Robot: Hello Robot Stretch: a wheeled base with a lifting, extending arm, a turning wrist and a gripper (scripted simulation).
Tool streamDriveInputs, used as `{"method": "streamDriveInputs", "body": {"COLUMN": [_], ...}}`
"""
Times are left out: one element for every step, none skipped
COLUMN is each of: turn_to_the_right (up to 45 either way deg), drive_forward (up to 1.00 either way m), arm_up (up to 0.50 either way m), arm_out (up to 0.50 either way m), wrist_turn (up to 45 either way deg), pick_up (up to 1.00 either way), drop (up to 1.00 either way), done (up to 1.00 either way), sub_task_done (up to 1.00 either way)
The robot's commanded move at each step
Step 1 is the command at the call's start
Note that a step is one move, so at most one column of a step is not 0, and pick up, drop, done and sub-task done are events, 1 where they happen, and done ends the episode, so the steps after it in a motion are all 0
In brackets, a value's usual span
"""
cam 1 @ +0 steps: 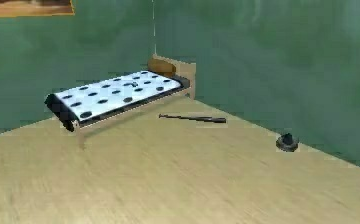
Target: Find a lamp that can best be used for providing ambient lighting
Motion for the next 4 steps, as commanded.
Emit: {"method": "streamDriveInputs", "body": {"turn_to_the_right": [-36.0,0.0,-15.0,0.0], "drive_forward": [0.0,1.0,0.0,0.05], "arm_up": [0.0,0.0,0.0,0.0], "arm_out": [0.0,0.0,0.0,0.0], "wrist_turn": [0.0,0.0,0.0,0.0], "pick_up": [0.0,0.0,0.0,0.0], "drop": [0.0,0.0,0.0,0.0], "done": [0.0,0.0,0.0,0.0], "sub_task_done": [0.0,0.0,0.0,0.0]}}
